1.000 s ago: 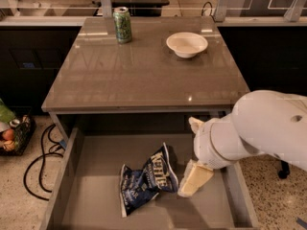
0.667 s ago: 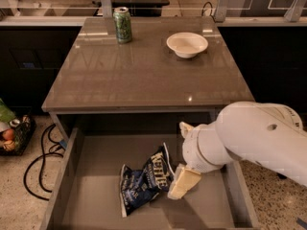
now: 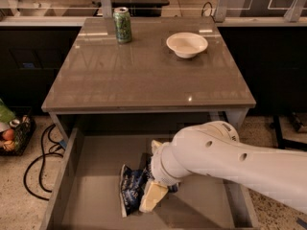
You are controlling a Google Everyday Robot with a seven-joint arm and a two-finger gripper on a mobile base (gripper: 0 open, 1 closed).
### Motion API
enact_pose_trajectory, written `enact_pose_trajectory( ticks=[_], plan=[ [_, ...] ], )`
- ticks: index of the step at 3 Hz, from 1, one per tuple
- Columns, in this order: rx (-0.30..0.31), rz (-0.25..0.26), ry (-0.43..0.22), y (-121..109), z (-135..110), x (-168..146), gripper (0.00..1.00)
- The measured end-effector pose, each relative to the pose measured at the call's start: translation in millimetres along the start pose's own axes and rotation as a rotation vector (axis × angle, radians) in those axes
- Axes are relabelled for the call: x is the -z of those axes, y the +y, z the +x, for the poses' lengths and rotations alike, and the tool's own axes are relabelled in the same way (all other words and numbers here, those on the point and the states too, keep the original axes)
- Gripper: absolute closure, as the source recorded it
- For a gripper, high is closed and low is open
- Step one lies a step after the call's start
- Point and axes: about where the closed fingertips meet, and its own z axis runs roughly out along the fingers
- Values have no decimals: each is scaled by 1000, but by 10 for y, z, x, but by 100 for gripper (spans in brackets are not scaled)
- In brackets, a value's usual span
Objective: Pick blue chip bag from top drawer and place on counter
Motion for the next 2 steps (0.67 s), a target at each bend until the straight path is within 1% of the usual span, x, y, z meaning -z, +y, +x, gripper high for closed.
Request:
enact_pose_trajectory(
  ticks=[1,2],
  plan=[
    [4,2,3,-10,-8,-9,0],
    [2,-5,-12,-46,11,-180,0]
  ],
)
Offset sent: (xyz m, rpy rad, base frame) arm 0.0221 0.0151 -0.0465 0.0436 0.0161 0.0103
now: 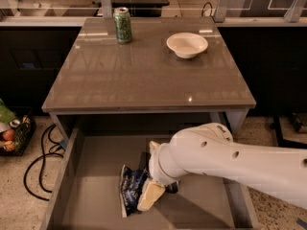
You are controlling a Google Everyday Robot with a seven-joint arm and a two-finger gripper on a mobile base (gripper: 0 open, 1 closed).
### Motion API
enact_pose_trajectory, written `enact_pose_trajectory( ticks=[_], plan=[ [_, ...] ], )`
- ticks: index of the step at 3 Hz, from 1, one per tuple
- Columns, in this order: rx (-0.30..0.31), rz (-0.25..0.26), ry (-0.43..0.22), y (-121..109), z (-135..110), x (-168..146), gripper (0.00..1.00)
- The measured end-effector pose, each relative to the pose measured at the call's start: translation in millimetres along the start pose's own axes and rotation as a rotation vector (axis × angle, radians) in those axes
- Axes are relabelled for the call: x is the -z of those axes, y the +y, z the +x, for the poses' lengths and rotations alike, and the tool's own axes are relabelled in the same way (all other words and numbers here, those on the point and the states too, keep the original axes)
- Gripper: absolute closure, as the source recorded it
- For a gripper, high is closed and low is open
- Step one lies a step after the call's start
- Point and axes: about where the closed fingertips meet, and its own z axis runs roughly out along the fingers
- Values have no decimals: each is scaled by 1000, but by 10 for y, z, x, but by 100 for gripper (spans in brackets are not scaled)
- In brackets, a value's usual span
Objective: Pick blue chip bag from top drawer and place on counter
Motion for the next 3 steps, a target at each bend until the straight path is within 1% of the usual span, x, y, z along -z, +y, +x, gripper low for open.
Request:
enact_pose_trajectory(
  ticks=[1,3],
  plan=[
    [-5,-14,-11,-33,64,-185,0],
    [0,-11,-9,-29,47,-162,51]
  ],
)
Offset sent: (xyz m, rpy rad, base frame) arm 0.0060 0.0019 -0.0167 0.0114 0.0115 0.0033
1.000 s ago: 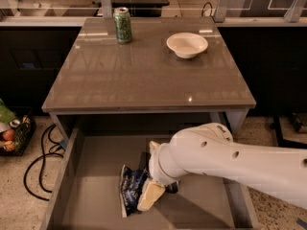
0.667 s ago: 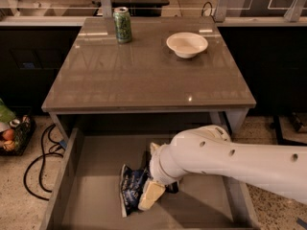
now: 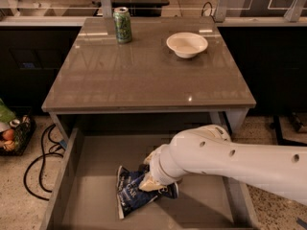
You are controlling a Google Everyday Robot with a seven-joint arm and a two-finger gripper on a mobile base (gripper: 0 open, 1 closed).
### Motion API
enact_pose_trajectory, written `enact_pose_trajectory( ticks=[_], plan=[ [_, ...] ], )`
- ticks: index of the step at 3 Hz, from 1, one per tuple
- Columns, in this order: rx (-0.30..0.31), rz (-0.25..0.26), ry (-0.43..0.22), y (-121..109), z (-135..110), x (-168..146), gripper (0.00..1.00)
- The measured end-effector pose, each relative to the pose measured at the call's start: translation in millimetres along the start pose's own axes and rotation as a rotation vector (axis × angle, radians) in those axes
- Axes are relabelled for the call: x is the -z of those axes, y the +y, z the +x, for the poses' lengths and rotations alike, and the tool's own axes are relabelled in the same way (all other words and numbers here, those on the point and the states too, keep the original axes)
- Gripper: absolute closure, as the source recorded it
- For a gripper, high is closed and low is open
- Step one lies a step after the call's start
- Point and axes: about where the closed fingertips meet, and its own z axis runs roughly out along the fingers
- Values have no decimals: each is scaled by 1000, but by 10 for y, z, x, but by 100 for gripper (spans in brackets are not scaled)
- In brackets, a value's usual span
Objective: Pick blue chip bag from top drawer and place on counter
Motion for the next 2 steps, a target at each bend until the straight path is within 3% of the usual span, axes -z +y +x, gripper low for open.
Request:
enact_pose_trajectory(
  ticks=[2],
  plan=[
    [5,4,1,2,-15,17,96]
  ],
)
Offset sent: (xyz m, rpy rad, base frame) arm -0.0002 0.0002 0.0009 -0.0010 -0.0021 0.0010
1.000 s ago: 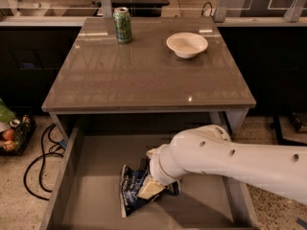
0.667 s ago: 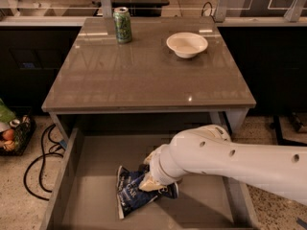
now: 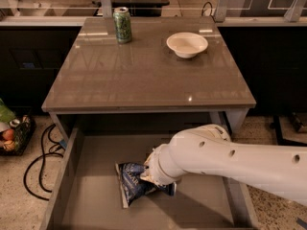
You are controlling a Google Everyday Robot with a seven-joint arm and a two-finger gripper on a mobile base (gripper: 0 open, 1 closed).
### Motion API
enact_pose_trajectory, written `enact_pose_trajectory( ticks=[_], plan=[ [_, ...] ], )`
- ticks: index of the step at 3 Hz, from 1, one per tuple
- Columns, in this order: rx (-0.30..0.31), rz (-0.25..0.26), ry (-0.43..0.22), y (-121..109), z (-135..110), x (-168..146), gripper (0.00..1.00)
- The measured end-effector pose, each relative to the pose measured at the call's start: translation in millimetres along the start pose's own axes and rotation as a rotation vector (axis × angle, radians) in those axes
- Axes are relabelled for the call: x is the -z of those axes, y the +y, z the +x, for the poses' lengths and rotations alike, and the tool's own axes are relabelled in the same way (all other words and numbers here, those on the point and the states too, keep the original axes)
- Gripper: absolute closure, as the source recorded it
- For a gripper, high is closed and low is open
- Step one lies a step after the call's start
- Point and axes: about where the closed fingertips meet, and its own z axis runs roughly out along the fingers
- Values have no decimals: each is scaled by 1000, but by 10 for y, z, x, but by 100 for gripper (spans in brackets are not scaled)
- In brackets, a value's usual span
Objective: Pick blue chip bag from top drawer and place on counter
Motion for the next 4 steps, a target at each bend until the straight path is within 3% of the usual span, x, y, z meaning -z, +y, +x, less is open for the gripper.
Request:
enact_pose_trajectory(
  ticks=[2,4],
  plan=[
    [2,1,0,1,-5,6,100],
    [18,7,-76,-71,-264,334,100]
  ],
)
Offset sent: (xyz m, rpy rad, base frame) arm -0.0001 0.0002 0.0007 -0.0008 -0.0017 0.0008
